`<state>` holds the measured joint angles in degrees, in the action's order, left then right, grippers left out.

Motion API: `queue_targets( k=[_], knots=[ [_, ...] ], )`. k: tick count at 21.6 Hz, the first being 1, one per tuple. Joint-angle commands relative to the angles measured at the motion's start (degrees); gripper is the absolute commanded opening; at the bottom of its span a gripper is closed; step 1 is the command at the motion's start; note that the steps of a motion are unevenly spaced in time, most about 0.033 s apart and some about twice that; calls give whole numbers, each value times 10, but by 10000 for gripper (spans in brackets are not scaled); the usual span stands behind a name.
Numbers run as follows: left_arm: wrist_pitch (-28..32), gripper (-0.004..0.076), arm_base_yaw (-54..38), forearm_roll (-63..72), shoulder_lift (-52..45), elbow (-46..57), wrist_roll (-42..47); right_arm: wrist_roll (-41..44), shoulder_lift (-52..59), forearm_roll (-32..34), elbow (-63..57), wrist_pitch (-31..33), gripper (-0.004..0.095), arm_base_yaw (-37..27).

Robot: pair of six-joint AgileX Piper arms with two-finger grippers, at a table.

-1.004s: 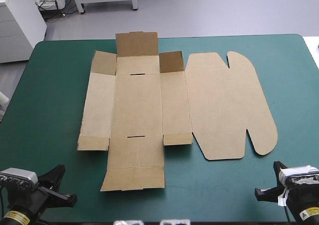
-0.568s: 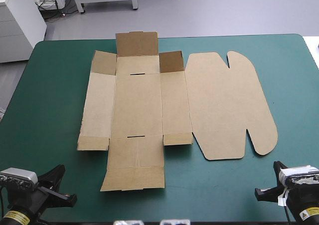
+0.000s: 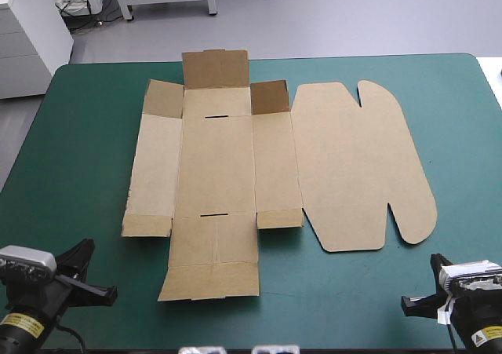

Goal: Fold the box

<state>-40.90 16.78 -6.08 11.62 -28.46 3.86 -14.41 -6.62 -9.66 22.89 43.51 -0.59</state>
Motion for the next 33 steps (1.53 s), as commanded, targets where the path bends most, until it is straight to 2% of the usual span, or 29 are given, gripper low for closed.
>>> queue_targets(
  k=[1, 8, 11, 15, 18, 22, 24, 26, 29, 33],
  knots=[
    [34, -10, -1, -5, 102, -82, 4, 0, -7, -3, 13, -38, -13, 1],
    [-20, 18, -2, -5, 323, -249, 4, 0, -7, -3, 13, -38, -13, 1],
    [-3, 19, -2, -2, 372, -267, 4, 0, -7, -3, 13, -38, -13, 1],
    [-6, 19, -52, 14, 407, -279, -14, 0, -7, -3, 13, -38, -13, 1],
    [-22, 19, -132, 112, 429, -284, -128, 0, -7, -3, 13, -38, -13, 1],
    [-41, 19, -257, 350, 468, -285, -296, 0, -7, -3, 13, -38, -13, 1],
    [-82, 18, -332, 449, 516, -296, -380, 0, -7, -3, 13, -38, -13, 1],
    [-117, 18, -375, 468, 577, -321, -389, 0, -7, -3, 13, -39, -13, 1],
    [-158, 18, -395, 463, 665, -375, -392, 0, -7, -3, 13, -39, -13, 1],
    [-280, 15, -396, 470, 807, -465, -406, 0, -7, -3, 13, -39, -13, 1]
  ],
)
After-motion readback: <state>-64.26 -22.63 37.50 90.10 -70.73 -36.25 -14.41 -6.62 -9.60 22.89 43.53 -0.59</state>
